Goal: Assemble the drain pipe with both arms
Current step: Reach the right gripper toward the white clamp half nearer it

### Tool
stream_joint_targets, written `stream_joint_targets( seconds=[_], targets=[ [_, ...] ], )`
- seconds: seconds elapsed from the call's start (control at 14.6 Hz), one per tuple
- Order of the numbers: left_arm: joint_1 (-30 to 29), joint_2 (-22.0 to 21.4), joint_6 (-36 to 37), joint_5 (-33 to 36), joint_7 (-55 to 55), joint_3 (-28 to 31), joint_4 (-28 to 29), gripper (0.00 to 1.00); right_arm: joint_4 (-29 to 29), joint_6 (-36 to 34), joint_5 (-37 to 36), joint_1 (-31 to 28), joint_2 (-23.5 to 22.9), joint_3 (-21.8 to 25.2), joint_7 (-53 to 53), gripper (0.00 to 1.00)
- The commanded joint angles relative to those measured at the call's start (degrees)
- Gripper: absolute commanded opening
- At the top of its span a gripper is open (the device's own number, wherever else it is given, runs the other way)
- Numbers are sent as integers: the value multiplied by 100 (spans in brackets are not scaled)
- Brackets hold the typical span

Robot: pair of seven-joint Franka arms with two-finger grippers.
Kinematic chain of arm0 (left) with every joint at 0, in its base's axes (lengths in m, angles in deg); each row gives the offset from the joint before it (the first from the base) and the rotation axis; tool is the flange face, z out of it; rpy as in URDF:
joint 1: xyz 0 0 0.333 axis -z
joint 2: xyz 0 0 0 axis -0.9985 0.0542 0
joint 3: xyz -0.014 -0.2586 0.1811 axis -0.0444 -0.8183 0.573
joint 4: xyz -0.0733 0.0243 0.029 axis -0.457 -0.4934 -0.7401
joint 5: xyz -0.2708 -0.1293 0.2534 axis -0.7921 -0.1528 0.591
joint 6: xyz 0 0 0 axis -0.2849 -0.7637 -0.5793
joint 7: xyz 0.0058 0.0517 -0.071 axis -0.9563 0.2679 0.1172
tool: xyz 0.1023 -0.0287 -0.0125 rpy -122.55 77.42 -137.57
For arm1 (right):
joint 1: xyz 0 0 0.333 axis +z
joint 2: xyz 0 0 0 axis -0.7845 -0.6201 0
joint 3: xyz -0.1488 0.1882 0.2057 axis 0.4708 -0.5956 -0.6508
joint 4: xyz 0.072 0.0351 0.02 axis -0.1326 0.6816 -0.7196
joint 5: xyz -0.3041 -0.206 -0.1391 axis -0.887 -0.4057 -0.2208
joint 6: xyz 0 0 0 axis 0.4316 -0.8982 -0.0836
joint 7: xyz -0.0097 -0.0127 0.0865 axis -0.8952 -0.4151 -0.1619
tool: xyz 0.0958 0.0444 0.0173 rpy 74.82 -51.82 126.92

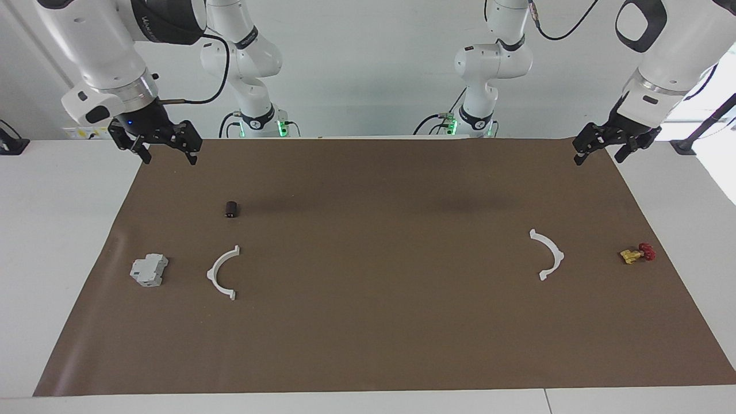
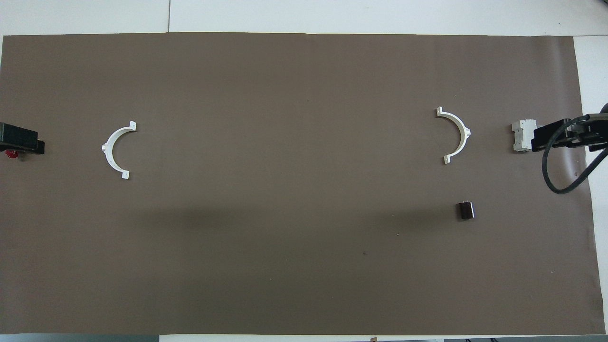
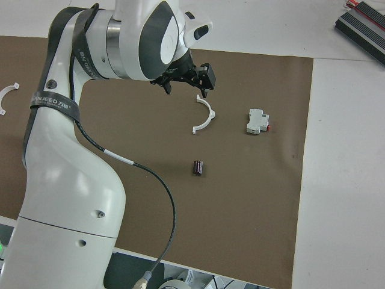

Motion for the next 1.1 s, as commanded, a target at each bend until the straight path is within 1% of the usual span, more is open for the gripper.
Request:
stream_joint_targets(
  seconds=[0.0,0.27,0.41,0.48,0.55,0.62,0.69,0.82,0.89,1.03],
  targets=[
    [-2,71,111,116,-34,7,-85,100,-34,56,-8,-55,-20,-34,-30,100],
    [7,53,111,116,-25,-2,-58,100,45,126,-8,-29,6,-34,-48,100],
    [7,44,120,116,-33,-2,-49,100,220,380,-17,-20,33,-34,-39,100],
    [7,44,111,116,-34,-2,-49,100,230,468,-17,-55,-71,-34,-30,100],
    [7,44,111,116,-34,-2,-32,100,195,539,-9,-107,-264,-34,13,100],
    [7,35,111,116,-25,-2,-23,100,151,757,-8,-195,-492,-34,188,100],
    [7,35,120,116,-25,-2,-23,100,151,1107,9,-256,-660,-34,416,100],
    [7,35,120,116,-25,-2,-23,100,151,1732,175,-554,-1186,-43,855,100],
    [7,35,120,116,-25,-2,-23,100,194,2109,237,-573,-1363,-34,1101,100],
    [7,35,120,116,-25,-2,-14,100,396,2682,255,-556,-1522,-34,1174,100]
  ],
)
